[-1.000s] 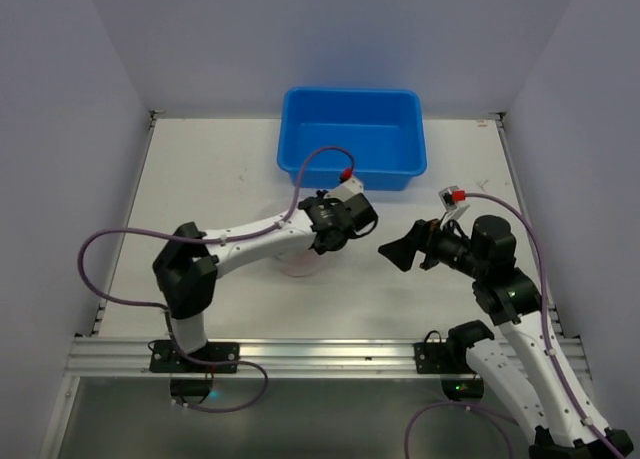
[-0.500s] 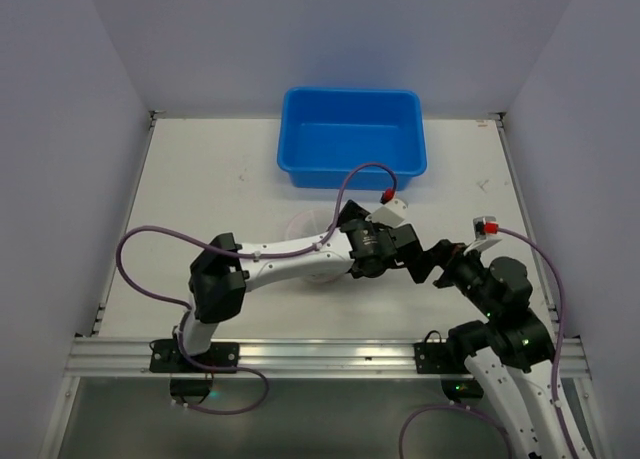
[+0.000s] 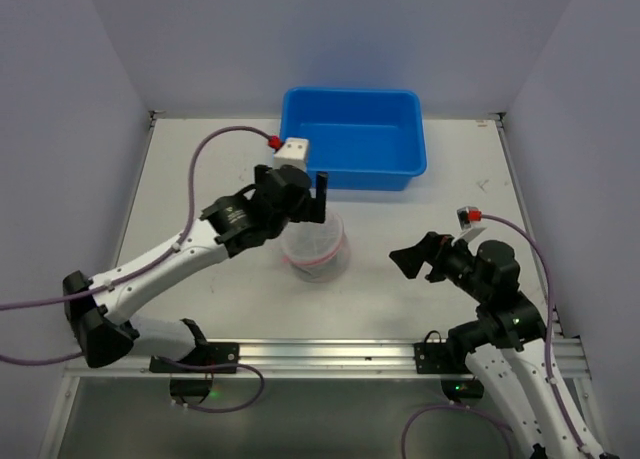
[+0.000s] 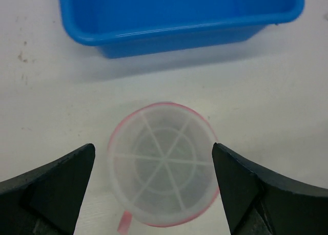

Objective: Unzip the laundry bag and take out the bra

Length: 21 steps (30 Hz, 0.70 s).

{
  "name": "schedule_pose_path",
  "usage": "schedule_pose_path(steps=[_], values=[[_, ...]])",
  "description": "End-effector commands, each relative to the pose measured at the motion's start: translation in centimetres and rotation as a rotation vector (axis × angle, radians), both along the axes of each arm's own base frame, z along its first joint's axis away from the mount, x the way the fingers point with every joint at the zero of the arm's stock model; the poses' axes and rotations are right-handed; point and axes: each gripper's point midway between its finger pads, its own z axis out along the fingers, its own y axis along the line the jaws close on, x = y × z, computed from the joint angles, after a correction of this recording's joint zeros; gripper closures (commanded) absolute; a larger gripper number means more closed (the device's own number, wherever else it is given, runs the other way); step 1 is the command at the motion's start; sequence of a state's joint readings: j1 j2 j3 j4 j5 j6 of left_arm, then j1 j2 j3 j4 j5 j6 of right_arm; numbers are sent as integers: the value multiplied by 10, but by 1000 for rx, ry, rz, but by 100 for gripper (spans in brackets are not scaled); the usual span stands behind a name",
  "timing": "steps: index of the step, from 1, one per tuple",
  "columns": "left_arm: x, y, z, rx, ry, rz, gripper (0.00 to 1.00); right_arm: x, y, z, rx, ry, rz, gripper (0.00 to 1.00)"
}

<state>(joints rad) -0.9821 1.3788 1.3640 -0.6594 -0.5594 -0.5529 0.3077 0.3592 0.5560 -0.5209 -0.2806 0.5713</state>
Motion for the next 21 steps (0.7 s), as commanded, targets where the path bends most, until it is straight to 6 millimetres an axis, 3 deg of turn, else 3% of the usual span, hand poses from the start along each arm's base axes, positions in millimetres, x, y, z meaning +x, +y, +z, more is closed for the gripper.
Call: schedule_pose_path(steps=[1, 2, 4, 6, 7, 9, 14, 20, 21], values=[[16, 29, -24, -107, 53, -10, 0, 1, 20, 23, 30, -46, 127, 2], [13, 29, -32, -143, 92, -57, 0, 2, 24, 24, 36, -47, 146, 2], [21, 50, -52, -169, 111, -51, 0, 2, 31, 19, 49, -19, 184, 3], [22, 48, -62, -222, 135, -114, 0, 5, 34, 19, 60, -17, 199, 3], [25, 59, -79, -228, 169, -101, 0, 4, 37, 18, 64, -10, 217, 3], [27, 56, -91, -268, 194, -155, 2, 5, 40, 15, 67, 2, 228, 3], [30, 72, -132, -333, 287, -152, 9, 2, 45, 11, 66, 11, 269, 3], [21, 53, -143, -453, 340, -270, 22, -1, 53, 5, 70, 30, 307, 3], [19, 46, -141, -484, 332, -308, 28, -1, 53, 3, 67, 37, 308, 3]])
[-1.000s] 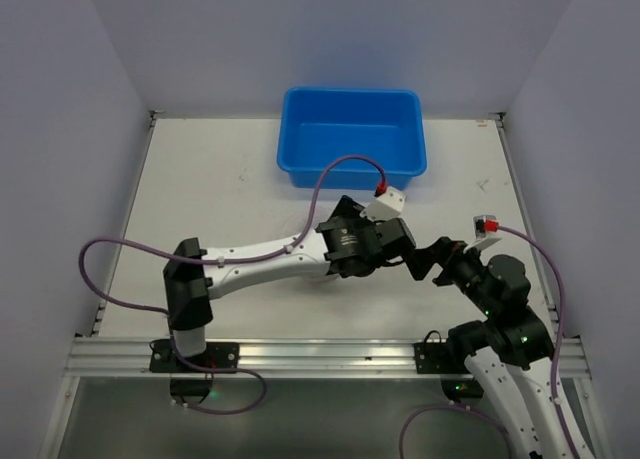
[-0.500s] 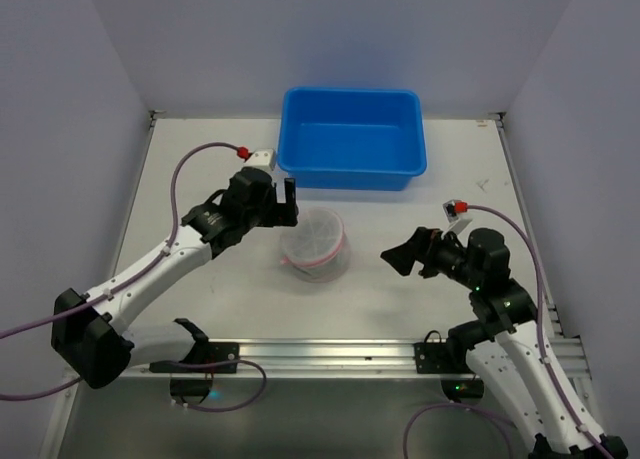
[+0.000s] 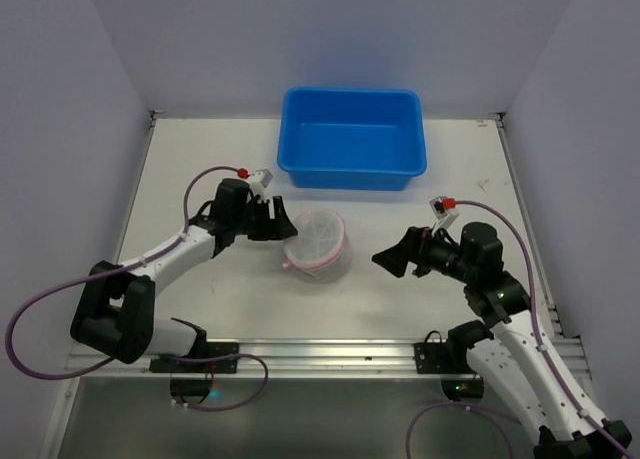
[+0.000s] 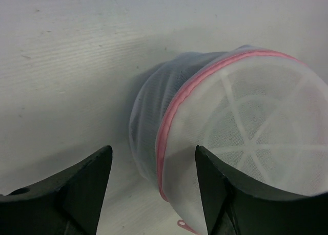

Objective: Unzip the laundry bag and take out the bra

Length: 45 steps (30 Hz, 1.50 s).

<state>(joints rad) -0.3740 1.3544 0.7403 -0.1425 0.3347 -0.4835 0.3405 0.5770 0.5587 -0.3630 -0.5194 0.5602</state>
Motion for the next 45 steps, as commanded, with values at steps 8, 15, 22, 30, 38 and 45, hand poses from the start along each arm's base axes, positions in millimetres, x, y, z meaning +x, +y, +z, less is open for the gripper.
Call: schedule_pose_path(steps=[8, 15, 22, 30, 38, 45], values=[[-28, -39, 23, -287, -36, -192, 54, 0, 15, 8, 20, -35, 71, 4], [-45, -39, 17, -321, 4, -198, 44, -2, 21, 5, 9, -29, 96, 4], [-57, -39, 11, -345, 40, -203, 34, -2, 24, 8, 12, -33, 105, 4], [-57, -53, 37, -410, 6, -180, 98, -6, 34, 10, -46, -72, 129, 5], [-47, -55, 78, -471, -24, 110, 100, -10, 58, 5, -106, -126, 81, 12], [-46, -46, 86, -523, -10, 291, 100, -22, 94, 4, -125, -144, 64, 26]])
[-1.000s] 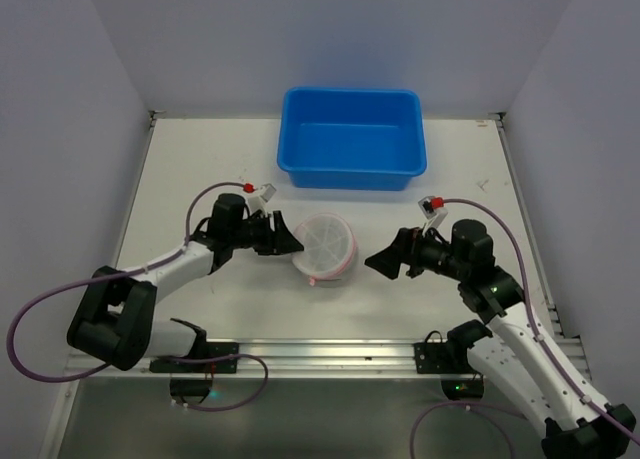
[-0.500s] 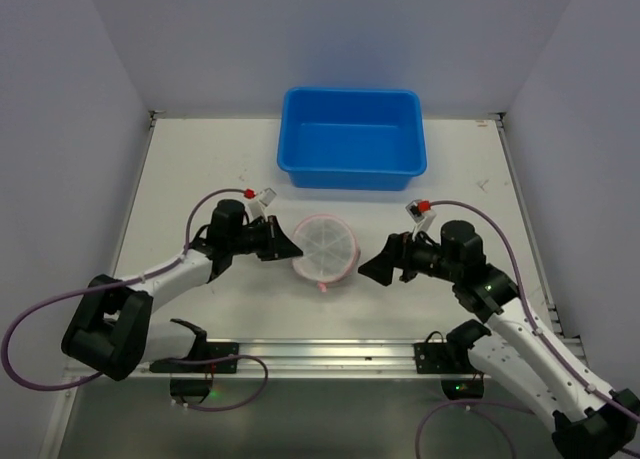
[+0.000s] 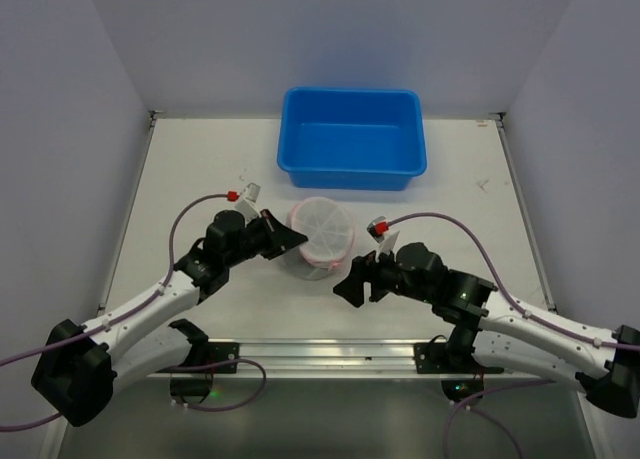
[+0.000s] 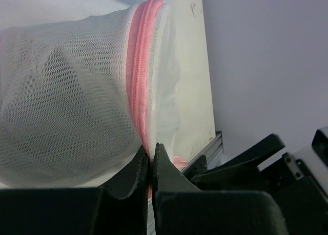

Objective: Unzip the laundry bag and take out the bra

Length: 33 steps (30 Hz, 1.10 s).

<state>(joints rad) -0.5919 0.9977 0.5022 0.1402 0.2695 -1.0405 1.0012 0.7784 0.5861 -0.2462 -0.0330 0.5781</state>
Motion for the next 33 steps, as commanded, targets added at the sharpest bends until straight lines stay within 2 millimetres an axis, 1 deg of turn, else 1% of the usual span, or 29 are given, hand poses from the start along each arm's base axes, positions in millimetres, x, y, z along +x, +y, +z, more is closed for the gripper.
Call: schedule_pose_path(steps=[1, 3, 4, 5, 7, 8, 10, 11, 13, 14, 17, 22, 23, 28, 33], values=[[15, 13, 8, -60, 41, 177, 100, 24, 16, 22, 52, -67, -141, 27], [15, 16, 8, -79, 54, 204, 100, 25, 24, 20, 58, -60, -157, 32], [14, 16, 9, -84, 57, 208, 100, 25, 30, 14, 50, -46, -156, 33], [14, 16, 11, -89, 53, 211, 100, 26, 34, 14, 62, -40, -162, 34], [14, 17, 11, -93, 59, 217, 100, 29, 41, 8, 66, -18, -176, 39], [14, 17, 10, -94, 62, 220, 100, 30, 45, 10, 82, -18, -177, 40], [13, 17, 11, -102, 66, 222, 100, 34, 49, 3, 76, -8, -194, 45], [13, 17, 10, -104, 70, 224, 100, 36, 53, 8, 97, -17, -195, 47], [13, 17, 12, -110, 67, 224, 100, 38, 58, 8, 98, -16, -192, 50], [12, 17, 13, -111, 64, 222, 100, 40, 58, 3, 80, -12, -201, 52], [10, 17, 13, -112, 63, 219, 100, 46, 59, 2, 71, -21, -224, 53], [9, 16, 14, -121, 67, 211, 100, 58, 58, -8, 69, 8, -266, 55], [9, 15, 15, -126, 66, 203, 100, 60, 58, -5, 81, 4, -271, 56], [8, 15, 18, -135, 62, 202, 100, 68, 56, -9, 79, 5, -292, 57], [7, 15, 17, -137, 66, 200, 100, 72, 58, -10, 90, 8, -282, 61]])
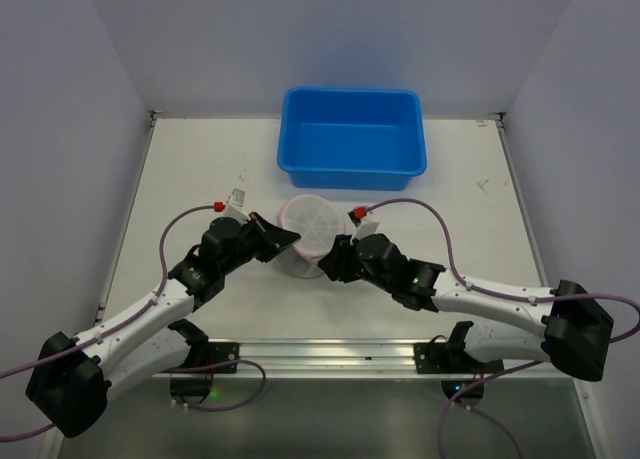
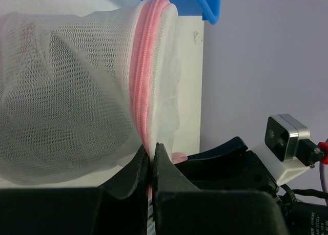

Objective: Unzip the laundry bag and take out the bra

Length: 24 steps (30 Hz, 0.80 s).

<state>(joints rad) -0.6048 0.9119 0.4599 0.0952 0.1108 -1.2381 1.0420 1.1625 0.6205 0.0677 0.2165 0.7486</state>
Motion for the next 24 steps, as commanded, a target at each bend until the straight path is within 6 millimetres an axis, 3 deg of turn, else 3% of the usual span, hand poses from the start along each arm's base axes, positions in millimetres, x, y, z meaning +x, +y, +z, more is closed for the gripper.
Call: schedule_pose_path(steps=[1, 10, 16, 20, 24], values=[[1, -3, 18, -50, -44, 2, 100, 13, 11, 24, 80, -44, -25, 62], [0, -4, 19, -49, -52, -10, 100, 18, 4, 13, 41, -47, -38, 76], [-3, -2, 11, -11, -49, -25, 100, 20, -11, 8, -13, -65, -57, 100], [-6, 1, 4, 46, -57, -51, 100, 27, -41, 4, -79, -92, -103, 100], [-10, 11, -11, 124, -37, -53, 100, 44, -85, 3, -110, -100, -198, 100]])
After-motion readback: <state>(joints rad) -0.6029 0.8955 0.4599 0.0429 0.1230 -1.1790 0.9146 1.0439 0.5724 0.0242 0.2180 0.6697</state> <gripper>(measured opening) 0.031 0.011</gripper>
